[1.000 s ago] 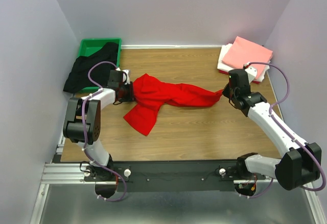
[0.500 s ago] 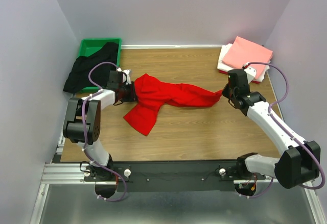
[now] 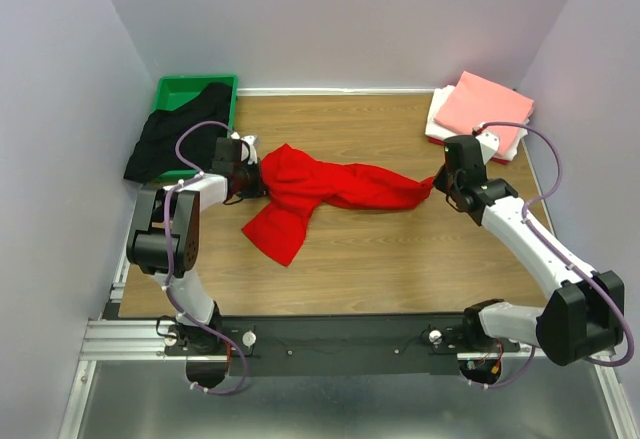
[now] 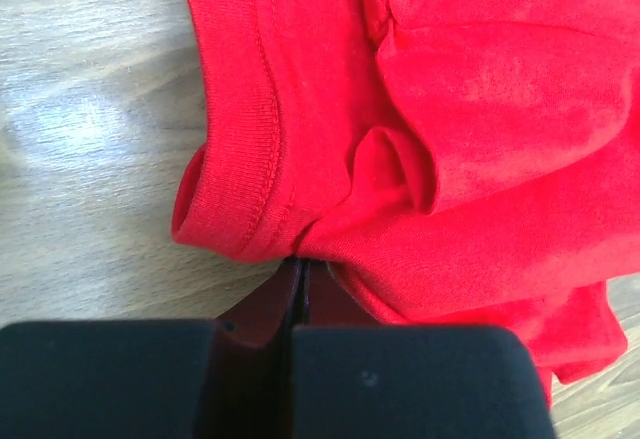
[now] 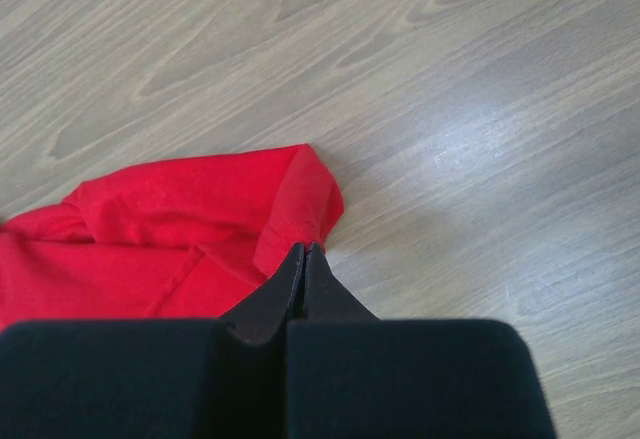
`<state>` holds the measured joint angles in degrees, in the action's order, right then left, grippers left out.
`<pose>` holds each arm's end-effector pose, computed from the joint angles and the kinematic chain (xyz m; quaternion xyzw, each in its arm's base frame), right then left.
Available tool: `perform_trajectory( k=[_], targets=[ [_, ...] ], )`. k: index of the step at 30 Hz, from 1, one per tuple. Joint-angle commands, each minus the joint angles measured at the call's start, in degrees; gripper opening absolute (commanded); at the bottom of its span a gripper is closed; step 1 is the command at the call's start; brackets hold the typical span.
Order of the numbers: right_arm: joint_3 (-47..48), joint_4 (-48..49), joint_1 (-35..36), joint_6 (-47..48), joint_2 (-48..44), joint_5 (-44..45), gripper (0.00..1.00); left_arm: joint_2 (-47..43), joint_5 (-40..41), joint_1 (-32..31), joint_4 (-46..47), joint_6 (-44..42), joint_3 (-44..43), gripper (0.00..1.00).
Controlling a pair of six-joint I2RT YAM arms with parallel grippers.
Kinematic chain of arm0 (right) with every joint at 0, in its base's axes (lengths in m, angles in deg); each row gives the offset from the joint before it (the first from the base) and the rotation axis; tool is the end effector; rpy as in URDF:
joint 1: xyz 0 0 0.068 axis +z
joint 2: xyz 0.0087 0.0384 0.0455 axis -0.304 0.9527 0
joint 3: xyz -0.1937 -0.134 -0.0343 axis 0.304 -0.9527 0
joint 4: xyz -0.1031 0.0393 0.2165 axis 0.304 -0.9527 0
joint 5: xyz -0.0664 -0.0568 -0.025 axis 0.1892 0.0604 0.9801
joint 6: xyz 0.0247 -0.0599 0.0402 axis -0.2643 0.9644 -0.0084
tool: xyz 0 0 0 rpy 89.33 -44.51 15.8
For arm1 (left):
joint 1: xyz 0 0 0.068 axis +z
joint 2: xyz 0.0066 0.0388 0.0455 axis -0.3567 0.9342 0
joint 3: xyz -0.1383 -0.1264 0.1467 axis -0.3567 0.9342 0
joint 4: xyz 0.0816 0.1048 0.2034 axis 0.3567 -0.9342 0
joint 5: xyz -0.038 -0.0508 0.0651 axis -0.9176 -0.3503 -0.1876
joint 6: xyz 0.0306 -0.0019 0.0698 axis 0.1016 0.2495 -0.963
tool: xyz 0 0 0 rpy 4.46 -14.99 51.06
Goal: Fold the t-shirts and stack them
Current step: Flatten the tshirt out
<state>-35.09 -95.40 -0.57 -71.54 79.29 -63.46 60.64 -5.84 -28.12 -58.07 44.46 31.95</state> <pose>0.2727 0.0565 0.2301 0.2424 0.8614 0.0161 0.4460 0.3428 -0.0626 0.1109 -0.0101 0.9301 -0.2026 0.3063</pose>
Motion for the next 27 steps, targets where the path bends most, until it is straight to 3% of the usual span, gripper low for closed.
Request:
perform_trajectory(
  k=[1,12,17,23,27],
  targets=[
    [0.64,-0.69,-0.43,-0.30,0.38,-0.21,0.00,-0.18,0.75,0.19,-1.58,-0.37,-1.68,0.00],
    [7.23,-1.04,-0.43,3.13,2.31,1.54,0.00,-10.99,-0.47,1.42,-10.81,1.91,-8.61,0.00],
    [14.43,-0.95,-1.13,7.61,7.06,4.09,0.00,-11.44,-2.93,2.12,-14.06,3.23,-21.26,0.00],
    [30.68,-0.95,-2.01,12.44,12.24,5.59,0.00,-8.45,-4.69,4.49,-18.90,5.24,-42.17,0.00],
    [42.01,-0.95,-2.10,15.16,14.00,6.29,0.00,-8.27,-8.20,5.73,-17.15,8.59,-53.69,0.00]
  ],
)
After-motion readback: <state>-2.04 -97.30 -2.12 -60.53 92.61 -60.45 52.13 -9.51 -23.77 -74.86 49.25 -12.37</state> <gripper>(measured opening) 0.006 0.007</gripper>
